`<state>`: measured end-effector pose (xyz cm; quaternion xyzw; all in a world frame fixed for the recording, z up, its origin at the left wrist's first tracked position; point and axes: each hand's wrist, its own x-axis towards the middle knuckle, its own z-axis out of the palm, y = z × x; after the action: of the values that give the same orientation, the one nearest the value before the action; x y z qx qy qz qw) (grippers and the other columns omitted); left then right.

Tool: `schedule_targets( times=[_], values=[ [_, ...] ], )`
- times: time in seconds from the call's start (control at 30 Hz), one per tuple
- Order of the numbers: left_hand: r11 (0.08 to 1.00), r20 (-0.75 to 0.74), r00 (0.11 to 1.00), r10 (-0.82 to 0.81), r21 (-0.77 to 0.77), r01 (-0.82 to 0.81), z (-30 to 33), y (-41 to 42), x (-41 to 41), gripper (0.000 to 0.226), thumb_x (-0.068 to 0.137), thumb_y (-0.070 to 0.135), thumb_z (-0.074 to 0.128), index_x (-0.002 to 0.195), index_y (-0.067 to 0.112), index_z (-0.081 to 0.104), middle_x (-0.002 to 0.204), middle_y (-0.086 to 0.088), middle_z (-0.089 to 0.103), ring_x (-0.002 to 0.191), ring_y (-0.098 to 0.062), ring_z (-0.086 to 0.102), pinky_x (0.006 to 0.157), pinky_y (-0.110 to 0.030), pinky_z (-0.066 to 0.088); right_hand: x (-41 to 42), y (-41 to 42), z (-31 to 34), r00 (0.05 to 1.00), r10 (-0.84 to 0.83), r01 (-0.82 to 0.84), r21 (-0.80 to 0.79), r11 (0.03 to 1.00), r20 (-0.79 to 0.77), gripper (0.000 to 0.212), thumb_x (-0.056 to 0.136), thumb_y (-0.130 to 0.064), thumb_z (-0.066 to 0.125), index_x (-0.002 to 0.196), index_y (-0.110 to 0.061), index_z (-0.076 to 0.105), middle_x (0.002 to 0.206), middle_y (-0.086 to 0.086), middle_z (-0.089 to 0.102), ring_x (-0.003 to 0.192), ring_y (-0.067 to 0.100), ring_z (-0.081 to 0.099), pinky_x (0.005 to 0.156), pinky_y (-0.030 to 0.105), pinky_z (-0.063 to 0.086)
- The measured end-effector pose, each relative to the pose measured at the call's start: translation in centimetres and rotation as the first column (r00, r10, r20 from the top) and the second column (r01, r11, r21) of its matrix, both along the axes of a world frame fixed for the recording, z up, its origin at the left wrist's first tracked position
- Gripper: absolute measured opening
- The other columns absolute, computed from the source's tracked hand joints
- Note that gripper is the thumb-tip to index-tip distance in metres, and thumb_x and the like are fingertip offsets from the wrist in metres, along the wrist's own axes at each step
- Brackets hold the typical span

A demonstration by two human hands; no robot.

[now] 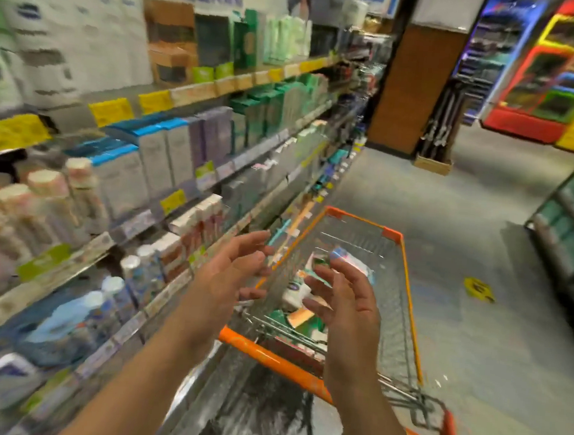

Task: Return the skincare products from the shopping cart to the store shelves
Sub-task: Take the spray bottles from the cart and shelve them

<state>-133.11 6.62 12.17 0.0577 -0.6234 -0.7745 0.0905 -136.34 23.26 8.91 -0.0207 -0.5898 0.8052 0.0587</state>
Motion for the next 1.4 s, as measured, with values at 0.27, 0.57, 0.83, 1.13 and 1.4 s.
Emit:
schedule_targets(
  times=[0.27, 0.57, 0.83, 1.13, 1.4],
  values=[
    [0.989, 0.098, 0.986, -0.132, -0.059, 0.138, -1.2, 7.3, -2.9, 0.062, 0.076, 0.046, 0.065, 0.132, 0.02, 0.063, 0.118, 0.002, 0.073, 0.101, -0.02, 0.066, 0.085, -0.042, 0.056, -1.1, 8.3, -2.4, 0.983, -0.115, 0.118, -0.013, 0.993, 0.14, 0.018, 0.105, -0.02, 0.055, 0.117, -0.021, 0.069, 0.109, 0.007, 0.077, 0.105, 0.027, 0.074, 0.078, 0.041, 0.056],
    [0.981, 0.205, 0.961, -0.184, -0.016, 0.191, -2.8, 7.7, -8.5, 0.063, 0.061, 0.057, 0.07, 0.119, 0.031, 0.071, 0.115, 0.003, 0.075, 0.105, -0.023, 0.069, 0.088, -0.047, 0.057, -4.6, 9.5, -4.3, 0.949, -0.173, 0.179, 0.003, 0.984, 0.264, 0.018, 0.107, -0.025, 0.053, 0.121, -0.025, 0.065, 0.109, 0.003, 0.078, 0.104, 0.023, 0.075, 0.088, 0.048, 0.06],
    [0.965, 0.23, 0.938, -0.26, 0.083, 0.248, -4.7, 4.8, -16.5, 0.069, 0.058, 0.059, 0.069, 0.119, 0.029, 0.07, 0.113, 0.003, 0.076, 0.095, -0.018, 0.071, 0.092, -0.052, 0.055, -10.9, 7.9, -5.9, 0.889, -0.198, 0.244, -0.063, 0.968, 0.412, 0.027, 0.105, -0.03, 0.057, 0.129, -0.018, 0.059, 0.107, 0.011, 0.078, 0.102, 0.035, 0.075, 0.083, 0.051, 0.061],
    [0.954, 0.33, 0.897, -0.294, 0.153, 0.257, -7.1, 2.6, -24.7, 0.068, 0.055, 0.058, 0.073, 0.116, 0.029, 0.072, 0.116, -0.001, 0.075, 0.1, -0.019, 0.072, 0.089, -0.046, 0.055, -17.0, 5.7, -9.9, 0.79, -0.17, 0.243, -0.048, 0.969, 0.589, 0.029, 0.104, -0.035, 0.056, 0.126, -0.016, 0.059, 0.109, 0.014, 0.078, 0.095, 0.033, 0.077, 0.087, 0.052, 0.057],
    [0.956, 0.459, 0.844, -0.277, 0.22, 0.194, -11.5, 5.9, -32.6, 0.043, 0.092, 0.044, 0.063, 0.126, 0.019, 0.068, 0.115, -0.001, 0.076, 0.091, -0.019, 0.071, 0.09, -0.048, 0.054, -26.3, 9.6, -16.8, 0.63, -0.05, 0.338, -0.215, 0.916, 0.775, 0.026, 0.102, -0.044, 0.056, 0.102, -0.017, 0.056, 0.105, 0.017, 0.071, 0.1, 0.037, 0.071, 0.086, 0.047, 0.054]
  ],
)
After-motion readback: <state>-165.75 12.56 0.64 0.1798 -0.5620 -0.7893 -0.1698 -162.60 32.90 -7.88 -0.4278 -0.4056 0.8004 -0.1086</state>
